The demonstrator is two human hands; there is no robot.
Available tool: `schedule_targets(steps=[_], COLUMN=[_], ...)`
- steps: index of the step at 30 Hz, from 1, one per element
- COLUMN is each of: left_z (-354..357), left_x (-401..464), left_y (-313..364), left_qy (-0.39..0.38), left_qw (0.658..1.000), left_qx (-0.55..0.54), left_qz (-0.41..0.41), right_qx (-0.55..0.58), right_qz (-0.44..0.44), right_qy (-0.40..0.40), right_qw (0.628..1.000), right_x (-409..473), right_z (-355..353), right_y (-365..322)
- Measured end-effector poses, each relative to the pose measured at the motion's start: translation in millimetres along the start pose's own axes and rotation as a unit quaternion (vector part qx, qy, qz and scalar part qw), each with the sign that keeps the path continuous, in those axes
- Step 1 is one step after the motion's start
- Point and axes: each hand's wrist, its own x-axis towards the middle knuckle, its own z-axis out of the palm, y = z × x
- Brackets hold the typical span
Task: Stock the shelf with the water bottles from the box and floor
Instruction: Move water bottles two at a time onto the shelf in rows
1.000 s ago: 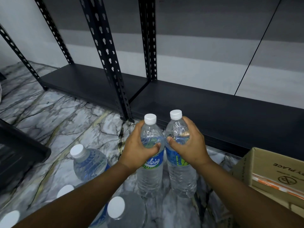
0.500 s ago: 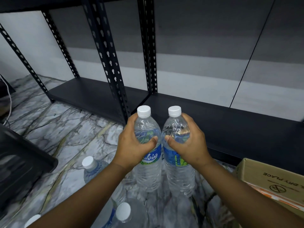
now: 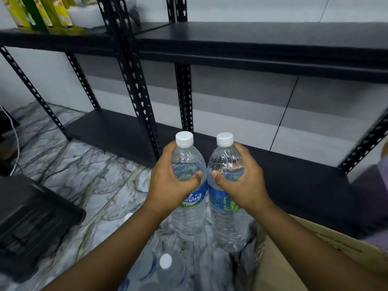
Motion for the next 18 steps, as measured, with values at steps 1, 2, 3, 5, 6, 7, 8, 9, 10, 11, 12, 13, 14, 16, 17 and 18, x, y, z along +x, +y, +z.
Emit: schedule_targets(steps=[1,2,3,5,6,7,8,9,10,11,12,13,14,16,17,18], left_z=[-3,-7,-13,-25,-31,-36,-42,-47,-53,-58,-63,-68,-73,-82,-86,-89], left_x=[0,2,5,11,14,17,20,23,24,26,27,29,30,32,33,34], left_y=[14,28,45,82,101,120,138,157,176,194,212,229,245,276,291,305], left_qy=[-0.001,-0.003,-0.007,-0.012,-0.015,-0.018,-0.022,-0.026,-0.029,-0.032,-0.034,-0.037,-0.039,-0.039,-0.036,-0.034], left_qw=[1.000,1.000,1.000,1.000,1.000,1.000,1.000,1.000,1.000,0.999,0.999,0.999,0.999,0.999,0.999,0.999], left_qx=[0.001,0.004,0.004,0.000,0.001,0.001,0.003,0.003,0.005,0.007,0.010,0.013,0.016,0.021,0.024,0.028], left_qz=[0.004,0.008,0.009,0.003,0.001,0.000,-0.003,-0.005,-0.007,-0.009,-0.013,-0.015,-0.018,-0.022,-0.023,-0.025], right_qx=[0.001,0.003,0.002,0.004,0.005,0.007,0.008,0.006,0.002,-0.001,-0.004,-0.002,-0.001,-0.001,-0.003,-0.006], right_qz=[0.003,0.005,0.008,0.017,0.020,0.023,0.027,0.029,0.029,0.029,0.032,0.034,0.036,0.041,0.043,0.044], right_qy=[-0.002,-0.004,-0.004,-0.002,-0.003,-0.002,-0.002,0.000,0.004,0.006,0.007,0.008,0.009,0.010,0.012,0.016], right_qw=[1.000,1.000,1.000,1.000,1.000,1.000,1.000,1.000,1.000,1.000,0.999,0.999,0.999,0.999,0.999,0.999], right_x=[1,3,7,14,18,22,27,31,35,39,42,46,49,56,58,61], right_z=[-5,-11,-19,-34,-41,-49,-56,-64,-71,-79,-86,-93,-100,-114,-121,-128], right_y=[-12,-25,-42,-78,-98,-116,-134,-152,-170,-188,-205,-222,-239,-270,-284,-299])
